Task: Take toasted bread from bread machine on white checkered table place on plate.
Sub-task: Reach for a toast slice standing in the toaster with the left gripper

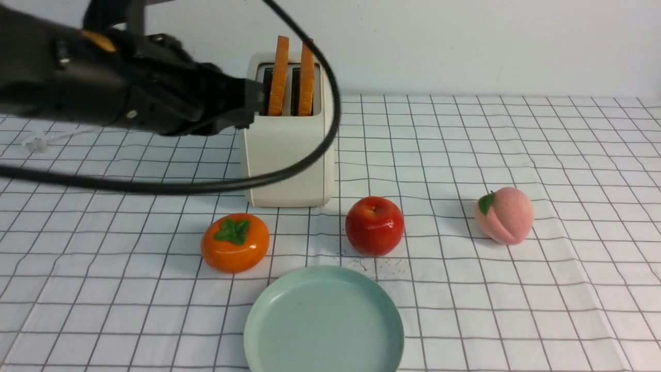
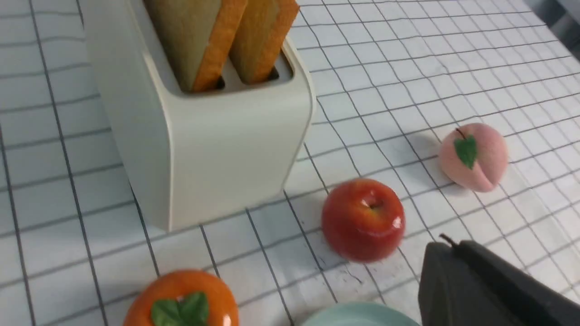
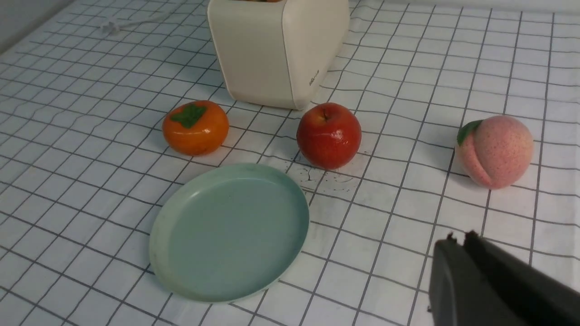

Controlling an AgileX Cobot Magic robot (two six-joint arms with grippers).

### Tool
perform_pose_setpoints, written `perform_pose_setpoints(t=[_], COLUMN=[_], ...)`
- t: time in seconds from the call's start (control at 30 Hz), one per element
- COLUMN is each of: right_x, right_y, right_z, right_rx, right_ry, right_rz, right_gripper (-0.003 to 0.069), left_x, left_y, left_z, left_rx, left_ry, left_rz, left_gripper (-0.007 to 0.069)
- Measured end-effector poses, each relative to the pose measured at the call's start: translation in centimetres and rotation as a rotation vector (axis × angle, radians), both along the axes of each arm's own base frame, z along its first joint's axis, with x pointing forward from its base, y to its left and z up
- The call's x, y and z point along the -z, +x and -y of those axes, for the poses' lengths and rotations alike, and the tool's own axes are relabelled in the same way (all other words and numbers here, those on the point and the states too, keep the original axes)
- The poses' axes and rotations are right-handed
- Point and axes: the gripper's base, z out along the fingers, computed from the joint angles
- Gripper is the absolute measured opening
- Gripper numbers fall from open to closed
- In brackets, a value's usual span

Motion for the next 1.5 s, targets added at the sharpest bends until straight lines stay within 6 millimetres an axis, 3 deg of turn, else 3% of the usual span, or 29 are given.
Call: perform_pose_setpoints(t=[0.1, 0.17, 0.2, 0.23, 0.43, 0.6, 0.97, 1.5], right_x=[-0.2, -0.1, -0.1, -0.1, -0.2, -0.3, -0.3, -0.3], right_y=[0.1, 0.0, 0.0, 0.0, 0.0, -0.1, -0.2, -0.2], right_z=[0.0, -0.1, -0.1, -0.1, -0.3, -0.4, -0.5, -0.6], right_rx=[-0.003, -0.015, -0.018, -0.023, -0.034, -0.045, -0.056, -0.060], right_ry=[-0.002, -0.015, -0.016, -0.015, 0.010, 0.031, 0.040, 0.043], right_rz=[-0.001, -0.006, -0.006, -0.006, -0.005, -0.008, -0.018, -0.021], right_gripper=[0.0028, 0.0028, 0.0028, 0.0029, 0.0034, 0.0038, 0.0048, 0.0061], left_x=[0.6, 1.6, 1.9, 2.7, 4.9, 5.6, 4.5, 5.9], left_y=[2.4, 5.2, 5.4, 7.2, 11.4, 12.9, 12.3, 14.8], left_z=[0.9, 1.8, 1.8, 2.3, 3.3, 3.3, 2.7, 3.2], left_rx=[0.000, -0.004, -0.006, -0.009, -0.039, -0.048, -0.032, -0.069], left_ry=[0.047, 0.084, 0.088, 0.103, 0.109, 0.134, 0.198, 0.185], left_rz=[0.009, 0.013, 0.008, 0.014, 0.051, 0.081, 0.093, 0.278], left_gripper=[0.0047, 0.0169, 0.0169, 0.0267, 0.0435, 0.0435, 0.0388, 0.0385])
